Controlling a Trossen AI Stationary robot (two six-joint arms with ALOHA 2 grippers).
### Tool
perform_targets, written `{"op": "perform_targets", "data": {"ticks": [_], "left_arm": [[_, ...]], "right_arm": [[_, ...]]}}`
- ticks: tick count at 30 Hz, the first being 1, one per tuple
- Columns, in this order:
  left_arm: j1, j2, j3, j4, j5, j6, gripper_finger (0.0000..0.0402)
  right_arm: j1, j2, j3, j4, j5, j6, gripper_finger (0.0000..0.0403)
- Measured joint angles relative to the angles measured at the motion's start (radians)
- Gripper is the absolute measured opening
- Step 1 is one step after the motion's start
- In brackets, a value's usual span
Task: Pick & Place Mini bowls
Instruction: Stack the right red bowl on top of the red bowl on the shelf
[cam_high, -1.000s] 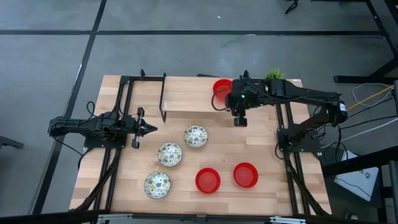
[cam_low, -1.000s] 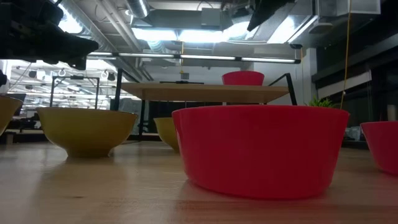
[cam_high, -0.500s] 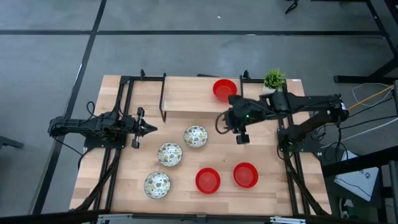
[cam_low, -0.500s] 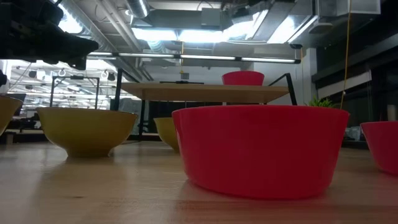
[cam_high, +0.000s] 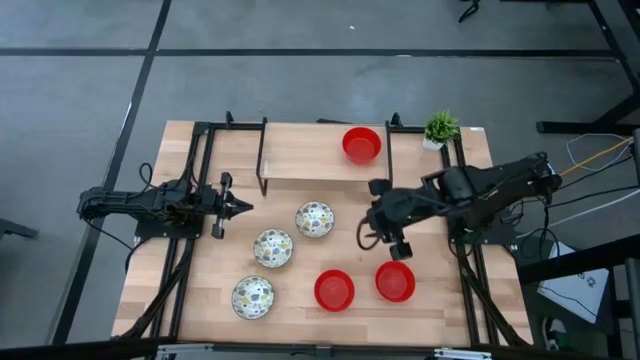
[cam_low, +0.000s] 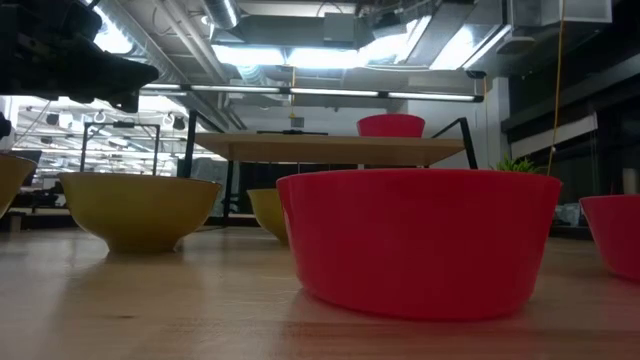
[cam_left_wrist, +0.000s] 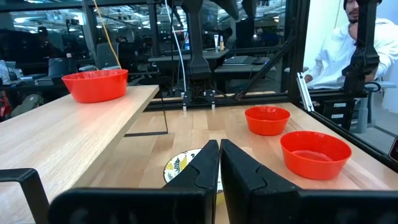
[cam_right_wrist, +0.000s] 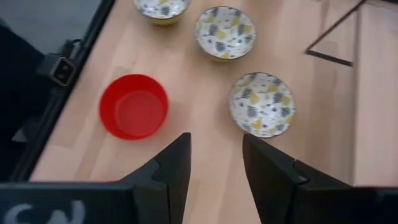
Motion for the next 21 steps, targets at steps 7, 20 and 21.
{"op": "perform_targets", "data": {"ticks": [7, 20, 21], "left_arm": [[0.0, 0.0, 0.0, 0.0, 0.0, 0.0, 0.0011], [0.0, 0.0, 0.0, 0.0, 0.0, 0.0, 0.001], [0.0, 0.0, 0.0, 0.0, 0.0, 0.0, 0.0011]], "right_arm": [[0.077, 0.0, 0.0, -0.019, 0.0, 0.103, 0.0145], [0.197, 0.051, 0.001, -0.127, 0.0, 0.331, 0.0145], [0.207, 0.059, 0.001, -0.13, 0.0, 0.345, 0.0145]]}}
